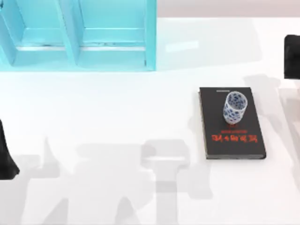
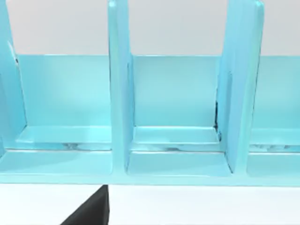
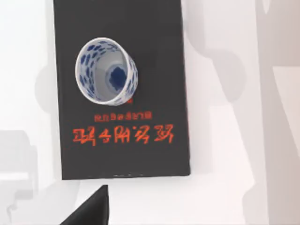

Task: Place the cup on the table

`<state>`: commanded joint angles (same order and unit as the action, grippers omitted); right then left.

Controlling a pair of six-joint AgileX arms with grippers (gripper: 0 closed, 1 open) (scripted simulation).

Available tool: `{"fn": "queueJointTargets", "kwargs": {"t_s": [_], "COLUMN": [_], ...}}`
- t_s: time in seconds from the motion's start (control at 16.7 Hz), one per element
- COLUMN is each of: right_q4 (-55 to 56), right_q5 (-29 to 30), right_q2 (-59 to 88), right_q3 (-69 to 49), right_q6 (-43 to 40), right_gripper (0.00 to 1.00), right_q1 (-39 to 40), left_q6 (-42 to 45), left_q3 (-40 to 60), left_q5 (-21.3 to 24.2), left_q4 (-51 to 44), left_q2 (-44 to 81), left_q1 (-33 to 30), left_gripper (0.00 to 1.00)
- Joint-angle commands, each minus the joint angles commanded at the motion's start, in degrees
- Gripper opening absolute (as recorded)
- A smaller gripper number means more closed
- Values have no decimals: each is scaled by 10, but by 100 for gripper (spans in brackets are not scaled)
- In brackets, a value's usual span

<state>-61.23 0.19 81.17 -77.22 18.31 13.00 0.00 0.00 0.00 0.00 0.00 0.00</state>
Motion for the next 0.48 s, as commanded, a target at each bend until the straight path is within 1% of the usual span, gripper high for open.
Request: {"fn": "queueJointTargets", "kwargs": {"t_s": [0.24, 0.48], "right_q4": [-118, -200], "right_q5": [0, -1], "right_q2": [205, 356], "right_q3": [-198, -345], "right_q6": [12, 14], "right_gripper": [100, 100], "right_q1": [28, 47], "left_q6": [0, 0], "left_q3": [0, 0], "left_q5": [0, 0], "left_q4": [0, 0], "left_q2": [0, 0], "left_q1": [0, 0], "left_gripper": [100, 100]}}
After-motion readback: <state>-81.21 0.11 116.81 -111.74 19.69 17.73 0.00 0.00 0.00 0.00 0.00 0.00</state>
